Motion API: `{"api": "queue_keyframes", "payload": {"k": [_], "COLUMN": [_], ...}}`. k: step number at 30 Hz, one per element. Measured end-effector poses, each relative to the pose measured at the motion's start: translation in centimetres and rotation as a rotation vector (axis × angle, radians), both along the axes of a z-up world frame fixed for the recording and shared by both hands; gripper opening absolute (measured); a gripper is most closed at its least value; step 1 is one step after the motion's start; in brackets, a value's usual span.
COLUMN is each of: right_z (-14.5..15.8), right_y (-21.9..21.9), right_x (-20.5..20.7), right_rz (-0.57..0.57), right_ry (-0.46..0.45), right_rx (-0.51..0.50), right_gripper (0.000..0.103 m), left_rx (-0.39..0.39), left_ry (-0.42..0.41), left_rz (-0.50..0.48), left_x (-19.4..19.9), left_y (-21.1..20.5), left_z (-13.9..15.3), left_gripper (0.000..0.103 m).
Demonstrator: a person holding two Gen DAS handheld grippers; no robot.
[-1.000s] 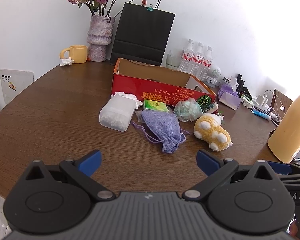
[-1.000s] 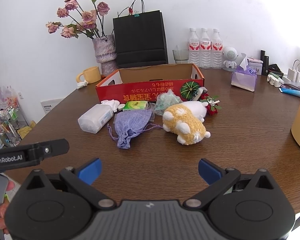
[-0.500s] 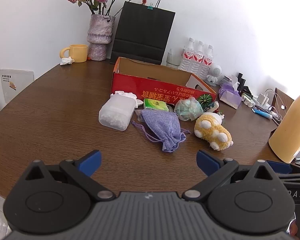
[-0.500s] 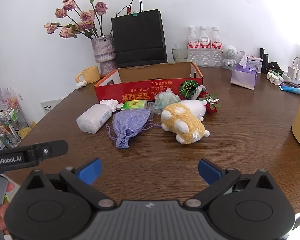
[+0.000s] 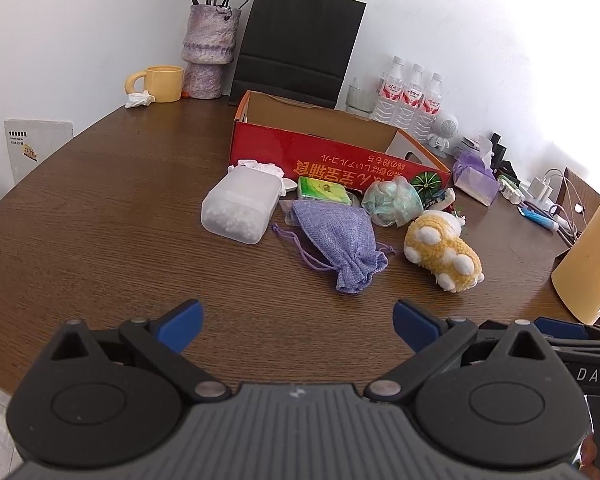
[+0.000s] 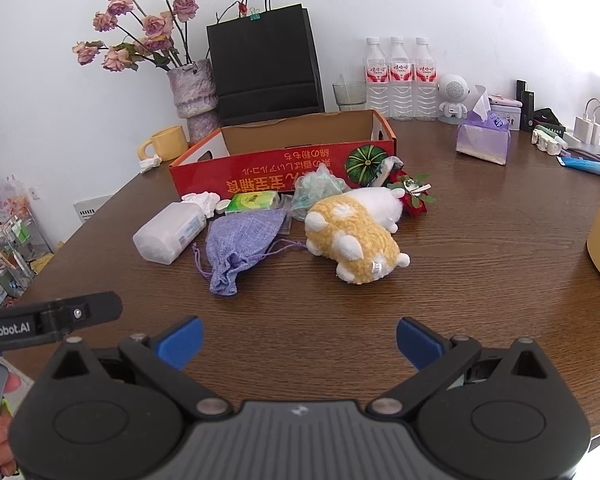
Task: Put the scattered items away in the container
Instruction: 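Move both tools toward the purple bag and plush toy on the table, then close the left gripper on the purple drawstring bag while the right grips the yellow plush toy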
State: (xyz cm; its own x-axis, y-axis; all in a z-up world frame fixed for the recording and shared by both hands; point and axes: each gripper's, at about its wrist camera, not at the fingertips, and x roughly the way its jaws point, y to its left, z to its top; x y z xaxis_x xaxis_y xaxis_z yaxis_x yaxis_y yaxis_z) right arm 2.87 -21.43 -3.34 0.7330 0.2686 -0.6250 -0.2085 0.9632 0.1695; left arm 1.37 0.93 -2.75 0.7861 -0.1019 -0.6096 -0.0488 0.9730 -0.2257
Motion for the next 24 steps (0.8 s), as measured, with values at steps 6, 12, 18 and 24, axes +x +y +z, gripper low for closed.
{"api": "queue_keyframes", "payload": {"k": [6,12,18,24], "right_z": [-0.4,-0.7,-1.1,-1.5], "right_y": [-0.2,-0.5,-0.9,-1.1], "right_x": [1.0,2.1,3.4,5.1], "right_rz": [0.001,0.002,-0.002,-0.002], "right_ry": [0.01,0.019,0.027,0.033], "right_rx": [-0.005,-0.014,-0.015,-0.025], "right_gripper": [0.103,0.103,0.103,0.103], "left_rx": [0.006,0.016,0.019,0.022], "left_ry": [0.015,0.026,0.049,0.075], "left_rz": [0.0,-0.013,-0.023,-0.032], "left_x": [1.0,2.3,3.9,5.6], "left_y": [-0.3,-0.9,-1.2,-1.6], "left_z": [-0.2,-0.4,-0.6,-1.0], "left_gripper": [0.103,0.103,0.103,0.103]}}
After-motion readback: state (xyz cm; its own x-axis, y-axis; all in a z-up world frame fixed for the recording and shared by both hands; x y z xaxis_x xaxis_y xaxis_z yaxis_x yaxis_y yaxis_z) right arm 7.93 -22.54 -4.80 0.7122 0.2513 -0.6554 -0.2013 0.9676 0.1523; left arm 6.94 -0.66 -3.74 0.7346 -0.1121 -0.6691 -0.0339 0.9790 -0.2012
